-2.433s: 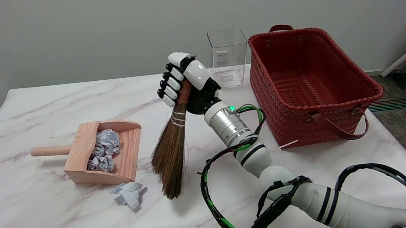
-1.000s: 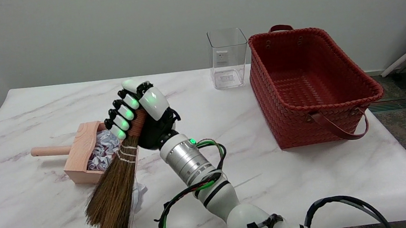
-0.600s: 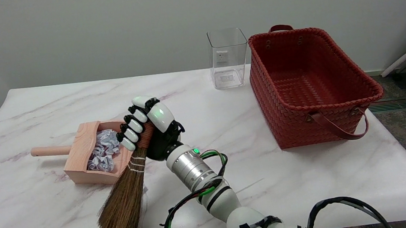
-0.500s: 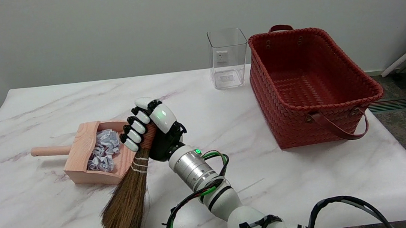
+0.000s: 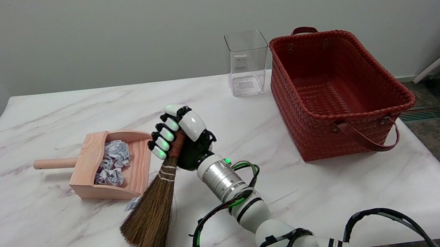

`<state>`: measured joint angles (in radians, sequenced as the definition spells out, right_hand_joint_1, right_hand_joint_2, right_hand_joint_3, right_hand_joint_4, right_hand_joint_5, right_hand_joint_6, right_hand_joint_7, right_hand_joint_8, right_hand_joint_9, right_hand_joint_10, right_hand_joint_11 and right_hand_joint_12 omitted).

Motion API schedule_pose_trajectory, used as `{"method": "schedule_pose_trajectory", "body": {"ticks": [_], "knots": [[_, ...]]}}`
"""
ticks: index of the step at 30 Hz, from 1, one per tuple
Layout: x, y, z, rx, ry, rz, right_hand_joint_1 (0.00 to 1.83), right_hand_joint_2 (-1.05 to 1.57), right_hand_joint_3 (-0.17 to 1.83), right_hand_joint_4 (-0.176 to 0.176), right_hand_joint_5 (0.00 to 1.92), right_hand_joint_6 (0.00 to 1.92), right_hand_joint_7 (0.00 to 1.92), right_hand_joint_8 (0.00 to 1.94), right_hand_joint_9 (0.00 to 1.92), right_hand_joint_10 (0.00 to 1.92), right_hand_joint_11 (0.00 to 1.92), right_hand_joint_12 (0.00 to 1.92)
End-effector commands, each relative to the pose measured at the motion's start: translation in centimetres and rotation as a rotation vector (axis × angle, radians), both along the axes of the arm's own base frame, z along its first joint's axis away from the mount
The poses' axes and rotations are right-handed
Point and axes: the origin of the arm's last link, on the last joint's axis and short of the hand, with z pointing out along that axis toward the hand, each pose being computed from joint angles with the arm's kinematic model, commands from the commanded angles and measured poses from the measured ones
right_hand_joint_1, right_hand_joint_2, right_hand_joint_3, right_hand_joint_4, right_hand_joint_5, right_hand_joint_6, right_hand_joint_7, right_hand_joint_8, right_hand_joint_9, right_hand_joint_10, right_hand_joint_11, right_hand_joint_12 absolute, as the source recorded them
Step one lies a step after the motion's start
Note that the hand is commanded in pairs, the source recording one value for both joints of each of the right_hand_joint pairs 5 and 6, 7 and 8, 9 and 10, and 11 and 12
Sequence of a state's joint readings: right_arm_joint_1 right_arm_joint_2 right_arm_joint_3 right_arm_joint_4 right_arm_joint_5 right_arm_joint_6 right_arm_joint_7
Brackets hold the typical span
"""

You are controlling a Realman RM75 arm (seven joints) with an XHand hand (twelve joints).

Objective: Sweep the paper ball into the dustpan.

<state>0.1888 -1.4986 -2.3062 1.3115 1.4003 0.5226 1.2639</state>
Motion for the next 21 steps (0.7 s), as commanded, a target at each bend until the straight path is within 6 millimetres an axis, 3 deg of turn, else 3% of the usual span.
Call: {"method": "schedule_pose_trajectory", "body": {"ticks": [1,13,19,20,21], "knots": [[1.6,-0.3,6.5,-0.12,0.072,0.1,0.7,1.46,1.03,0.0,1.92,1.92,1.92,1.92,1.92,1.92,1.82,1.82],[2.9,-1.7,10.2,-0.207,0.097,0.136,0.69,1.5,1.03,0.0,1.92,1.92,1.92,1.92,1.92,1.92,1.84,1.84],[2.7,-1.2,11.7,-0.248,0.11,0.14,0.69,1.52,1.02,0.0,1.92,1.92,1.92,1.92,1.92,1.92,1.83,1.83],[3.2,-0.8,11.1,-0.237,0.076,0.154,0.69,1.53,1.03,0.0,1.92,1.92,1.92,1.92,1.92,1.92,1.83,1.83],[6.4,1.1,7.1,-0.137,-0.136,0.21,0.69,1.53,1.03,0.0,1.92,1.92,1.92,1.92,1.92,1.92,1.83,1.83]]}}
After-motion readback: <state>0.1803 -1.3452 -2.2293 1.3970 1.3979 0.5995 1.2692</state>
